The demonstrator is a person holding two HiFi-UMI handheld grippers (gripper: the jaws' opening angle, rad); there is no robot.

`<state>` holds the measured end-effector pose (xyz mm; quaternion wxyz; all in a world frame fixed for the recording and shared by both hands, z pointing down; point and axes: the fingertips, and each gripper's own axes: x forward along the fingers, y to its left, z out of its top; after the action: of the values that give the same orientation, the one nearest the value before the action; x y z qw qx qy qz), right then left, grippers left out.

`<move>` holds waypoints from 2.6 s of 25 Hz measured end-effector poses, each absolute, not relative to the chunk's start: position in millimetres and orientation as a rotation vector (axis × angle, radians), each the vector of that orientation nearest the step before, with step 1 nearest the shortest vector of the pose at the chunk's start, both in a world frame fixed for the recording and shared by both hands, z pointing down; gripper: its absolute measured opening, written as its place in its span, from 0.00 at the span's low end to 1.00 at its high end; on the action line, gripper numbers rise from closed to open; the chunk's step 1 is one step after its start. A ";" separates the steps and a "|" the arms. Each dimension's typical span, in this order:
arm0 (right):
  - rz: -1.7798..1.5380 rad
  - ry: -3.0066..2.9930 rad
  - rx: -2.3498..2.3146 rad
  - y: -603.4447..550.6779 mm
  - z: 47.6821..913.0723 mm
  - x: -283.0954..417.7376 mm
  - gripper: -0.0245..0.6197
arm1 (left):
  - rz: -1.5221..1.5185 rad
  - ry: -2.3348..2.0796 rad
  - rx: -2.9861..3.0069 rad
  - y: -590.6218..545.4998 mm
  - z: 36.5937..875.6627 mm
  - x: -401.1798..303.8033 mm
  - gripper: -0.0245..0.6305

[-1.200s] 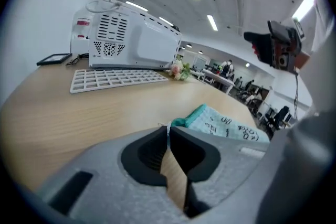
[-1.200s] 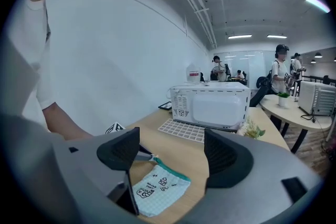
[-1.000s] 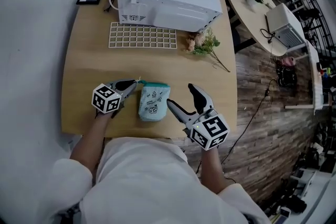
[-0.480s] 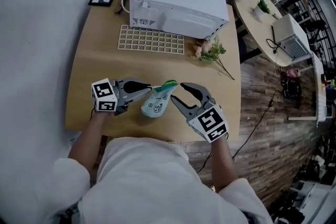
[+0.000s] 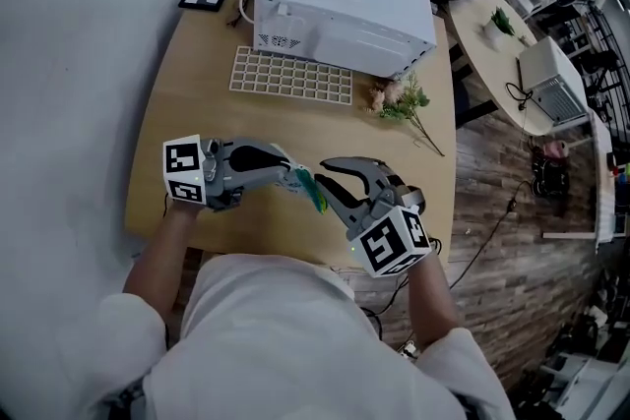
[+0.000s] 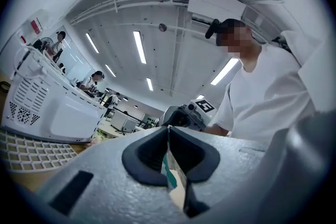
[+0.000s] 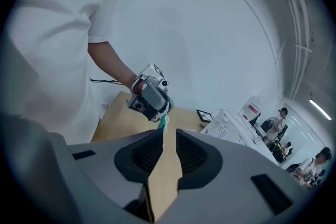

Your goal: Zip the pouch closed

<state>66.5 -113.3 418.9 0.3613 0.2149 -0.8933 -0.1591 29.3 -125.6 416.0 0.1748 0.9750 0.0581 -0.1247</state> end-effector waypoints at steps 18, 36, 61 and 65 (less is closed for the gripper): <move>-0.646 -2.239 0.488 -108.8 407.2 51.2 0.06 | -0.427 0.181 2.775 -118.4 388.9 27.4 0.07; -0.663 -2.237 0.576 -113.6 414.7 50.6 0.04 | -0.565 -0.220 2.636 -140.0 392.1 22.8 0.06; -0.764 -2.132 0.555 -113.6 413.0 51.0 0.04 | -0.199 -0.117 2.813 -126.2 396.2 35.8 0.15; -0.758 -2.128 0.570 -113.7 413.2 51.5 0.04 | -0.240 -0.160 2.831 -128.3 391.5 34.5 0.08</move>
<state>51.5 -113.7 413.2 0.3950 0.2247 -0.8391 -0.2990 34.5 -128.3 391.5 0.1476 0.9840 -0.0557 -0.0834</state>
